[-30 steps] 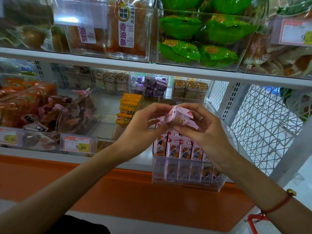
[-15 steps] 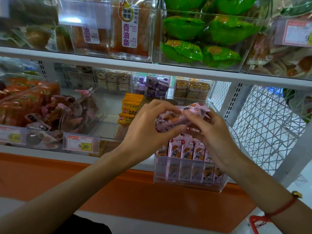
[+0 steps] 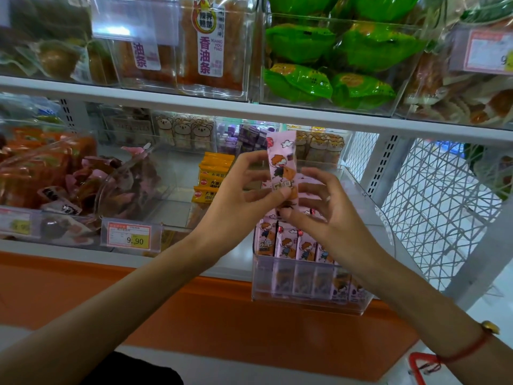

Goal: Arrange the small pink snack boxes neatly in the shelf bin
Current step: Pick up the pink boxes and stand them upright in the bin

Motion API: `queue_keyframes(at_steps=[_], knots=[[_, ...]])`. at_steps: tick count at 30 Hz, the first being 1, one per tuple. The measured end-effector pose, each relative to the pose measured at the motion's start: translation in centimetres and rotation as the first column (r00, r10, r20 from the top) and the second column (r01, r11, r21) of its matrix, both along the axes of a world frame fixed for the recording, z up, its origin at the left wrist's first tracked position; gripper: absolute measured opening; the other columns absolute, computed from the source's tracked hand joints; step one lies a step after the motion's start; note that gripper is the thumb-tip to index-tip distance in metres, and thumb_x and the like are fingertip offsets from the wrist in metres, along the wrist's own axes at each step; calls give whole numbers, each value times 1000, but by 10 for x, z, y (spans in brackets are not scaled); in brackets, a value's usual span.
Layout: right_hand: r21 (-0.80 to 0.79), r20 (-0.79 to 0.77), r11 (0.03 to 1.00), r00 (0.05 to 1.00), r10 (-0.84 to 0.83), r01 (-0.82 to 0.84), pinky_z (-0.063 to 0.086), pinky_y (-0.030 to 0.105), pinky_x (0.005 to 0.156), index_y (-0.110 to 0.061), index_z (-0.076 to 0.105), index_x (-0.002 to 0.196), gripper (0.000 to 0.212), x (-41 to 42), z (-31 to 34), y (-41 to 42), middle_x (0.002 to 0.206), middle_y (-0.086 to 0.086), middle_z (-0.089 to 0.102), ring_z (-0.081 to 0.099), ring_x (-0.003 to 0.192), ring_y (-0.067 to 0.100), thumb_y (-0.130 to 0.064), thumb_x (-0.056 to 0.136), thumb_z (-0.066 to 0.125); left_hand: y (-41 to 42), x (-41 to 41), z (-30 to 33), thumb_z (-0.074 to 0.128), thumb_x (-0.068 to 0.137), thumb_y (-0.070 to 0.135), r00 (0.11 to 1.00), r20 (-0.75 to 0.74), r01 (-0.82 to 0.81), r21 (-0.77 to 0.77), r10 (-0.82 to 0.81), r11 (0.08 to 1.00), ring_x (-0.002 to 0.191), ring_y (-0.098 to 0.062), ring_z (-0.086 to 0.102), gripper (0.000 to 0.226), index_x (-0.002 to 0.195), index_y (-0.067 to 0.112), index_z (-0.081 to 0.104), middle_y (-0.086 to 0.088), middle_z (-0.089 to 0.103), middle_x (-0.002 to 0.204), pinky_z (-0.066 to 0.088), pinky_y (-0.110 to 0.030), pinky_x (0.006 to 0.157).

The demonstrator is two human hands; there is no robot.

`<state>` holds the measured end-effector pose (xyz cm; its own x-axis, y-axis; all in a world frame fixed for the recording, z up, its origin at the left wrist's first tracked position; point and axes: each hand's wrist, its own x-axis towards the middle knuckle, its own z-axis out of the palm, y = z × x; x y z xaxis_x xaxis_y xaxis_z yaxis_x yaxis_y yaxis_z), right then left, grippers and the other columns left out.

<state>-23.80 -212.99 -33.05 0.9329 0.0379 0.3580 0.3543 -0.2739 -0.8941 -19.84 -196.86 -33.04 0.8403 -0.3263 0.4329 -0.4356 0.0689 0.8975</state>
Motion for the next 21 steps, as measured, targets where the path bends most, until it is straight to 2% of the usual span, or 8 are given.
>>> queue_keyframes(at_steps=[5,7,10,12,14,16,18,21], knots=[[-23,47,999,998,-31,32,53,15,75,-30,53,112,42,4,-2,-3,108,-8,63,62,94,-1,-34,74,70,1,-2,4,70,74,37,996,49,-73,-8,73,997,107,-6,64,59,127,24,47,6,65,118,54,-29,90],[-49,24,999,1000,0,1,51,12,75,-31,54,110,37,6,-5,-5,107,-7,64,62,92,-1,-27,78,71,4,-2,7,68,80,30,993,81,-80,-34,82,996,105,-6,64,57,131,24,45,8,64,116,55,-26,88],[-94,-25,994,998,49,-51,49,10,78,-38,54,110,39,8,-10,-9,108,-9,65,62,96,0,-34,75,70,8,-1,10,67,85,21,980,162,-125,57,115,990,97,-4,65,52,132,28,47,10,62,110,55,-21,82],[-254,-64,966,997,33,-49,45,12,87,-39,50,118,46,9,-15,-15,112,-17,60,56,102,-4,-36,78,71,11,0,11,69,82,25,971,208,-152,158,118,976,96,-2,64,46,125,29,53,11,64,107,56,-22,81],[-482,-61,876,998,-17,-15,38,14,92,-34,47,125,48,11,-23,-21,119,-16,55,50,105,-4,-30,83,71,14,3,8,71,81,28,968,233,-157,280,92,947,100,0,61,40,118,31,57,14,64,108,55,-22,82],[-625,-28,780,998,-51,22,37,19,90,-32,51,124,44,13,-30,-24,123,-7,52,46,107,4,-27,85,69,16,5,4,73,80,31,964,262,-153,406,46,901,99,5,60,38,114,37,57,21,61,105,52,-13,82],[-675,7,736,999,-52,43,38,24,88,-32,55,121,38,15,-32,-25,119,-6,53,46,107,9,-27,86,68,18,5,1,74,78,36,938,348,-207,546,5,812,97,12,56,40,114,39,56,29,55,107,48,-7,83],[-699,61,712,998,-28,63,38,26,85,-30,59,119,35,17,-33,-26,117,-7,56,46,108,9,-27,85,68,17,10,-7,74,77,44,841,539,-406,685,-47,605,119,3,44,40,113,36,62,20,52,128,42,-27,99]])
